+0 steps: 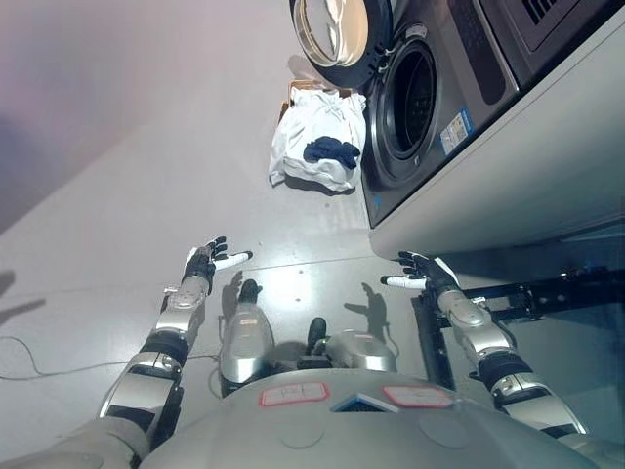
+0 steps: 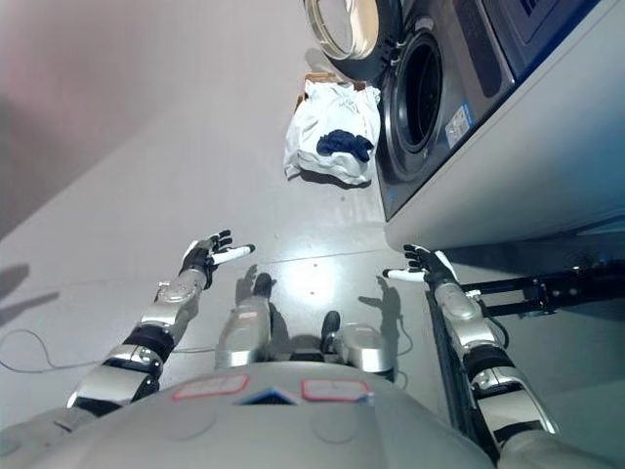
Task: Put the clothes in the basket into the washing machine.
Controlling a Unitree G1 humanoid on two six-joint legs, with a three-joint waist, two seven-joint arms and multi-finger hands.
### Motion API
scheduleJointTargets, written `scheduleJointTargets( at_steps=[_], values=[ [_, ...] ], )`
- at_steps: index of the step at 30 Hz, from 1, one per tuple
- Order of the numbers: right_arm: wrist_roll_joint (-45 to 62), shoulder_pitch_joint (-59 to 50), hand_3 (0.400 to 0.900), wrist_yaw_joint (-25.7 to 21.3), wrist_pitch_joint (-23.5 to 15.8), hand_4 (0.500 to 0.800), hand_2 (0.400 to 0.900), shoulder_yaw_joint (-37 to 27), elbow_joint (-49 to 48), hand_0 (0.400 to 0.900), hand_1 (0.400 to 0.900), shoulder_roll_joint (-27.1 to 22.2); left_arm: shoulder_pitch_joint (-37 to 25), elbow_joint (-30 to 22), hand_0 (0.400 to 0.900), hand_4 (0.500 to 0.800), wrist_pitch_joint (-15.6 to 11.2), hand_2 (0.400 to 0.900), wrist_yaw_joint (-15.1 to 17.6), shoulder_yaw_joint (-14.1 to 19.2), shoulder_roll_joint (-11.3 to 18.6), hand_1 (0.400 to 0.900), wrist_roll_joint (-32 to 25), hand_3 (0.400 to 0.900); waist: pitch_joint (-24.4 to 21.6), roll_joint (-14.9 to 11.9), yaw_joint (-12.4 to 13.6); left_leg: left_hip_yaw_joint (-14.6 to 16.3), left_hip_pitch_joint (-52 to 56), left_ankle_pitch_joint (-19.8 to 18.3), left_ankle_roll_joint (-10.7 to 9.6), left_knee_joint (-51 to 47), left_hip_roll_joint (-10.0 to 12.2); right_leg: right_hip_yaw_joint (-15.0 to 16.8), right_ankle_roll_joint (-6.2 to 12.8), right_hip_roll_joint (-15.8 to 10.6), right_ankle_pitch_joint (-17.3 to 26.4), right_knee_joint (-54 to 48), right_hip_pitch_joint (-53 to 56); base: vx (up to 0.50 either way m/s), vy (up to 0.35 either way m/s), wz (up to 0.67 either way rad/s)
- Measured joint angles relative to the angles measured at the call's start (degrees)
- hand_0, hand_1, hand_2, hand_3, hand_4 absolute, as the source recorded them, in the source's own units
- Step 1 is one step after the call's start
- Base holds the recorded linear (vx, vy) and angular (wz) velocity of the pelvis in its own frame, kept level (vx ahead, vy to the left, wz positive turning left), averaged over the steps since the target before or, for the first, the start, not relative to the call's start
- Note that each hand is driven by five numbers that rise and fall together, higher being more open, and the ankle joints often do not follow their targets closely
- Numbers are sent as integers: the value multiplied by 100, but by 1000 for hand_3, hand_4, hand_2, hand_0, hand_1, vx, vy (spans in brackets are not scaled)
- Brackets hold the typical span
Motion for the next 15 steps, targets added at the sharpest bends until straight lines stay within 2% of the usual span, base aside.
scheduleJointTargets(
  at_steps=[1,2,5,7,9,11,13,15],
  values=[
    [0,-12,900,-3,14,800,900,-21,3,900,900,-26,-46,44,900,800,9,900,4,11,-8,900,-8,900,80,-25,50,130,-74,-270,17,-30,40,-19,-35,-5,33,1,-49,255,64,-58],
    [4,-25,900,-12,6,800,900,-27,13,900,900,-36,-28,74,900,800,4,900,2,6,19,900,-41,900,129,-1,119,72,-182,-626,101,-253,79,62,-21,65,37,12,-68,358,73,-80],
    [10,-93,900,-46,0,800,900,-34,95,900,900,-88,7,231,900,800,7,900,72,18,25,900,-113,900,207,211,250,26,-7,-747,81,-1593,415,359,-193,369,80,28,-152,310,60,-68],
    [10,-106,900,-53,0,800,900,-35,176,900,900,-78,16,355,900,800,7,900,97,19,9,900,-184,900,249,219,378,267,85,-761,70,-2012,532,726,-190,438,83,32,-124,367,115,-87],
    [10,-98,900,-70,6,800,900,-30,206,900,900,-42,37,445,900,800,7,900,140,19,-4,900,-209,900,279,258,392,344,139,-757,69,-2023,559,980,-154,454,66,-154,168,418,181,-91],
    [10,-119,900,-73,-6,800,900,-25,244,900,900,-24,53,421,900,800,-4,900,167,19,-13,900,-228,900,284,305,497,348,209,-758,70,-2056,675,1382,-86,446,-38,-194,381,435,233,-72],
    [10,-128,900,-76,-15,800,900,-25,280,900,900,-27,63,422,900,800,-5,900,200,21,-18,900,-306,900,214,433,531,404,155,-759,70,-1908,839,1646,67,403,-211,-255,636,404,291,-64],
    [11,-81,900,-113,-4,800,900,-16,339,900,900,-27,69,419,900,800,-8,900,236,21,-23,900,-427,900,12,505,554,410,62,-757,81,-1655,868,1795,331,179,-442,-320,806,344,376,-52]
  ],
)
